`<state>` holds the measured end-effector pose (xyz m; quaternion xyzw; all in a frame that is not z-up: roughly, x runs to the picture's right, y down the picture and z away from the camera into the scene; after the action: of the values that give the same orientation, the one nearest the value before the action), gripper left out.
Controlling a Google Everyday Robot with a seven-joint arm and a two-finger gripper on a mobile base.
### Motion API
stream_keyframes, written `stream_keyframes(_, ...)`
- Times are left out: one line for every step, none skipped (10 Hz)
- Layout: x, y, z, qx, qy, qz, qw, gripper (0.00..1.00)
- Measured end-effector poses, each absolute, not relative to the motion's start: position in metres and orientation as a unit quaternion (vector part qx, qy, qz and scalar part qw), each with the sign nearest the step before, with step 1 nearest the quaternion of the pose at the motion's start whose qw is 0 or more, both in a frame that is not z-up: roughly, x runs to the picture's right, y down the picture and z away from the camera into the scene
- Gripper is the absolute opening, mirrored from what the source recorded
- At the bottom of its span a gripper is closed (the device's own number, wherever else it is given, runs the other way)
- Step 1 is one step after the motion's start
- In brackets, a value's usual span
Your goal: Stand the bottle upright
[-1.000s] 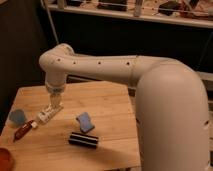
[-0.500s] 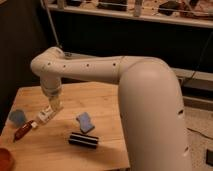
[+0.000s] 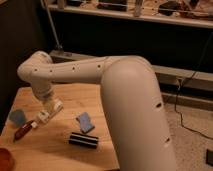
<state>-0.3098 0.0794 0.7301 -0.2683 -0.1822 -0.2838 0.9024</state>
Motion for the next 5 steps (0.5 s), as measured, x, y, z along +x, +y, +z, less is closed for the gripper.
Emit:
stream_keyframes(-0.316, 0.087, 0.735, -0.269, -0.178, -0.295, 0.899, 0.65)
stream_keyframes(-0.321, 0.093, 0.738, -0.270, -0.177, -0.303, 0.897, 0.65)
stream_keyframes(-0.328, 0.102, 0.741, -0.270, -0.177, -0.317, 0.892, 0.65)
stream_keyframes(-0.333, 0.107, 0.742, -0.265, -0.177, -0.333, 0.887, 0.65)
stream_keyframes(-0.338, 0.113, 0.742, -0.260, -0.180, -0.353, 0.881, 0.65)
